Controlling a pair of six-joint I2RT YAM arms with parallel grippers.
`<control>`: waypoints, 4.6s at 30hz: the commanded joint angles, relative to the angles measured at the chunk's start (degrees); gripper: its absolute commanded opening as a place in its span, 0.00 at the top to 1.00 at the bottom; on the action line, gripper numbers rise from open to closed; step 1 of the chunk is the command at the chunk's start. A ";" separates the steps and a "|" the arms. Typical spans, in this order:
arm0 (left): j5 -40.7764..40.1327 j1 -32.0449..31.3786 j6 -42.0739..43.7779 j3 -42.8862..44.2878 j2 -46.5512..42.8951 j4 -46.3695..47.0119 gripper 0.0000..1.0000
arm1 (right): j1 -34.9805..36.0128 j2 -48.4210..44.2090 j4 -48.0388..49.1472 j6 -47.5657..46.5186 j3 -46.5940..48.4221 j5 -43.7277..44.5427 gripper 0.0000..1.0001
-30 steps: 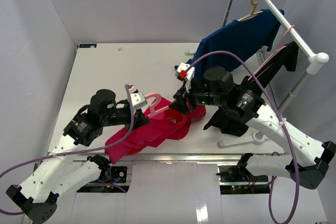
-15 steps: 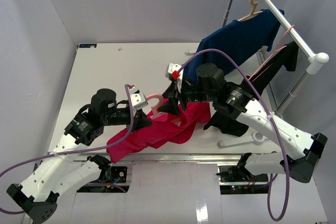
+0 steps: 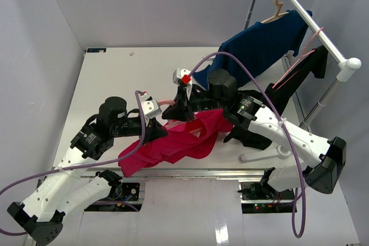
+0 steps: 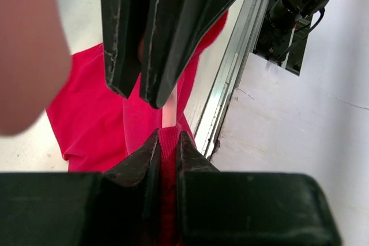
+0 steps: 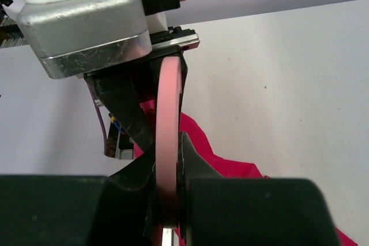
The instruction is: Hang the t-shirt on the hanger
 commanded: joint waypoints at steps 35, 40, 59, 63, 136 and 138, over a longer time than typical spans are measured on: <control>-26.88 -0.18 -12.15 4.92 -7.83 -4.31 0.43 | -1.59 -12.48 -0.73 1.11 0.02 20.46 0.92; -22.54 -0.18 -14.48 3.85 -6.01 -2.43 0.44 | -1.59 -12.57 -0.67 1.56 0.49 21.62 0.92; -27.23 -0.18 -15.85 0.94 -4.72 3.22 1.00 | -1.59 -13.87 1.09 1.86 -2.93 22.70 0.92; -28.17 -0.18 -15.97 3.01 -5.85 2.71 1.00 | -1.59 -14.03 -0.06 0.50 -4.08 23.60 0.92; -34.79 -0.18 -19.49 7.14 -5.21 1.46 1.00 | -1.68 -15.60 -9.39 -1.48 1.70 27.90 0.92; -34.79 -0.18 -19.49 7.92 -4.67 0.82 1.00 | -1.68 -15.38 -10.81 -2.10 1.72 27.34 0.92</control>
